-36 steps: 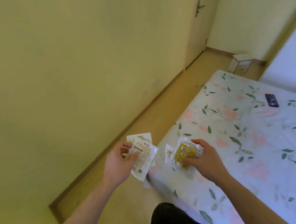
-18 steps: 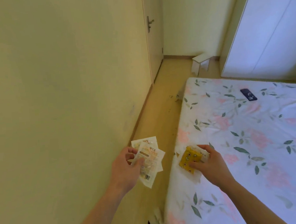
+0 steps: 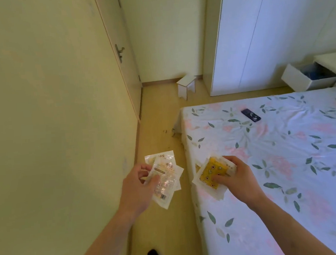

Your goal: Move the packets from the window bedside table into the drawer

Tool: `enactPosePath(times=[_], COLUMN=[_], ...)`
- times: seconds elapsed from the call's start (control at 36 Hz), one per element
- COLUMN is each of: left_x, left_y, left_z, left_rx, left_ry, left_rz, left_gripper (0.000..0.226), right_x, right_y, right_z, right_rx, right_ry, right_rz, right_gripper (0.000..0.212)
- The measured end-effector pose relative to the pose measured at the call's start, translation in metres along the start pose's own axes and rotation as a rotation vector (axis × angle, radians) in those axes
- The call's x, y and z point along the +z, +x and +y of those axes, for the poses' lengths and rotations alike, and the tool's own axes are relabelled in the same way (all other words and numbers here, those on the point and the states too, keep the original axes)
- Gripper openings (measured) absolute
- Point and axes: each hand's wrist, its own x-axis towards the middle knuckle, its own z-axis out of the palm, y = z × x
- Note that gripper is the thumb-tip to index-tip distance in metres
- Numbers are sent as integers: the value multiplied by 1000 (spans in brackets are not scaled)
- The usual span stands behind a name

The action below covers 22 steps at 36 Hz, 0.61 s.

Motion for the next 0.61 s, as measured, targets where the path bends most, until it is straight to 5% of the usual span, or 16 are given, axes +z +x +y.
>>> enactPosePath(times=[0.28,0.61], left_x=[-41,41], left_y=[188,385], left_z=[16,95], left_rx=[105,248], left_ry=[60,94], left_rz=[-157,-434], left_gripper=[17,15], right_x=[67,34], right_y=[100,233], right_z=[-70,-86], right_rx=[25,170], right_ry=[23,84], right_rz=[172,434], right_gripper=[54,61])
